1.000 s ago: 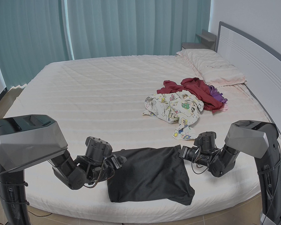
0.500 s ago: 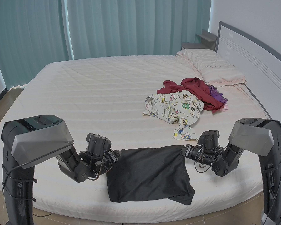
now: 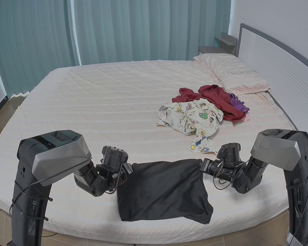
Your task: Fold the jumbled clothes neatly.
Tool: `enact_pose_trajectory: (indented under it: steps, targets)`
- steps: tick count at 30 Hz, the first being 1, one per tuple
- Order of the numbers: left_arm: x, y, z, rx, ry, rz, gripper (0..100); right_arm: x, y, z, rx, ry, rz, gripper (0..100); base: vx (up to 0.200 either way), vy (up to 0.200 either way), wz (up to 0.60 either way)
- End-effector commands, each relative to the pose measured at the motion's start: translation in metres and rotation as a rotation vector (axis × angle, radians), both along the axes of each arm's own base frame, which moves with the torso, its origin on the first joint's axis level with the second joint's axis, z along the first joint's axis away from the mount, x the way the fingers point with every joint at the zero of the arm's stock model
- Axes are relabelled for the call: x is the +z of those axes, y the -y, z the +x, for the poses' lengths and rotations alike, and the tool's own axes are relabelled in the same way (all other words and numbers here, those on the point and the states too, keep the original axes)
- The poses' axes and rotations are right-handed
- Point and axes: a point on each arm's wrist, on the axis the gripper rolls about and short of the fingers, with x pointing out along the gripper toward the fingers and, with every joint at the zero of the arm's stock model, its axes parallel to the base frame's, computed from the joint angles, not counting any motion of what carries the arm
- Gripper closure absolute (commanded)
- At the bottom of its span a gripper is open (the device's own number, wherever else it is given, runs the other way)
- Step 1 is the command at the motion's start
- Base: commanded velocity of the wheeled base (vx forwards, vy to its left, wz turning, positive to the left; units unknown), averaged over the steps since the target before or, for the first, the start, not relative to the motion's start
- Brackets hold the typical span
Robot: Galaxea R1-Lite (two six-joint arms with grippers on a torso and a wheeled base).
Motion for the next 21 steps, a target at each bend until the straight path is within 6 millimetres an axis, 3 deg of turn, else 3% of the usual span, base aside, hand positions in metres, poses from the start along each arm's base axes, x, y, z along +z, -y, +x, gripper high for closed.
enact_pose_trajectory:
  steps: [1,21]
  targets:
    - [-0.01,0.001,0.004,0.014,-0.001,0.013,100,0.0,0.0,0.0,0.001,-0.001,0.001,100,0.0,0.0,0.0]
    - [-0.006,-0.012,0.019,0.12,0.106,0.02,100,-0.008,-0.001,0.004,-0.025,0.008,-0.026,100,0.0,0.0,0.0]
